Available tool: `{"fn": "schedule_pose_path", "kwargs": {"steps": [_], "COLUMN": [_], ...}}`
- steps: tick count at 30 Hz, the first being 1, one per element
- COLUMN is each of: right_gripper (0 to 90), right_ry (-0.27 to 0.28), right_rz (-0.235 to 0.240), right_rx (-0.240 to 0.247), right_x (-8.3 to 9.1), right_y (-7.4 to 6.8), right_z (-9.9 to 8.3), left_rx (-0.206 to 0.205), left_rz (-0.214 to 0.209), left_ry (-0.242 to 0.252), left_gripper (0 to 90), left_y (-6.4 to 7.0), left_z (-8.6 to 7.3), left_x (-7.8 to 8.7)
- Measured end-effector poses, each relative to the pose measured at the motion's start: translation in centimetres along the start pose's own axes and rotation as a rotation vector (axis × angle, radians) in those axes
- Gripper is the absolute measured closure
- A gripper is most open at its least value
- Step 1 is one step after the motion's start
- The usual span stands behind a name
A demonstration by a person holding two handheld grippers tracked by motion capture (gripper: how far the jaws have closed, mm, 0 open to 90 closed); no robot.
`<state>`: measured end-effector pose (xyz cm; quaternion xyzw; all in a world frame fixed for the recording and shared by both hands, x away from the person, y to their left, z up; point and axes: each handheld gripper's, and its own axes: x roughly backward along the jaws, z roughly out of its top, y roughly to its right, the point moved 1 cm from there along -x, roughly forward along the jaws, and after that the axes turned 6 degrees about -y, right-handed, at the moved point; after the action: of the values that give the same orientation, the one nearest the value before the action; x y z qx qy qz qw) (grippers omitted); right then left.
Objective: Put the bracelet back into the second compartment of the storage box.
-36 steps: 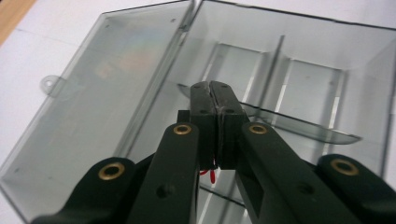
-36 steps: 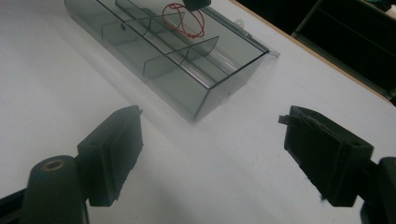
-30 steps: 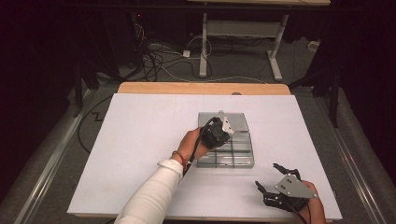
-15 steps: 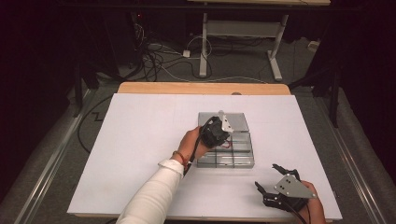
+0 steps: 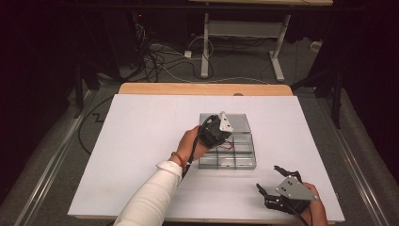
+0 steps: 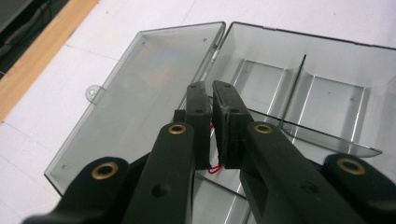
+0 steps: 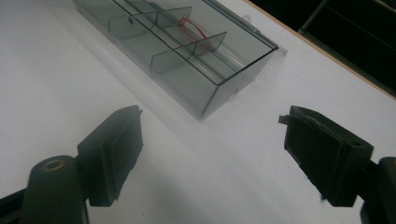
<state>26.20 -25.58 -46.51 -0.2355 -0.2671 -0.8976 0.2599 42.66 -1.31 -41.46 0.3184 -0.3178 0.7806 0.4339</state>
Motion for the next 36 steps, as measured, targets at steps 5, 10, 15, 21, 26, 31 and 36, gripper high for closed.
{"fn": "schedule_pose_path", "kwargs": {"steps": [5,10,15,21,26,31,36], "right_gripper": [20.0,20.0,19.6,19.6,19.6,19.6,19.6], "right_ry": [-0.001,-0.002,0.002,0.0,0.003,0.001,0.004], "right_rz": [0.002,0.001,-0.007,-0.005,-0.005,-0.002,0.0], "right_rx": [0.001,0.0,-0.006,-0.006,-0.006,-0.008,-0.007], "right_x": [0.0,0.0,0.0,0.0,0.0,0.0,0.0], "right_y": [-0.1,-0.1,0.1,0.0,0.0,0.0,-0.1], "right_z": [0.0,0.0,0.0,0.0,0.0,0.0,0.1], "left_rx": [0.006,0.02,0.029,0.041,0.043,0.021,0.007], "left_rz": [0.012,0.006,0.024,0.074,0.074,0.086,0.096], "left_ry": [0.017,0.031,0.04,0.059,0.074,0.079,0.09], "left_gripper": [75.3,67.5,53.7,30.3,19.1,17.4,17.5], "left_y": [-0.1,-0.2,-0.2,0.0,0.1,0.3,0.5], "left_z": [0.0,-0.1,-0.1,-0.1,-0.2,-0.2,-0.2], "left_x": [0.4,0.6,0.8,0.8,0.9,1.2,1.5]}}
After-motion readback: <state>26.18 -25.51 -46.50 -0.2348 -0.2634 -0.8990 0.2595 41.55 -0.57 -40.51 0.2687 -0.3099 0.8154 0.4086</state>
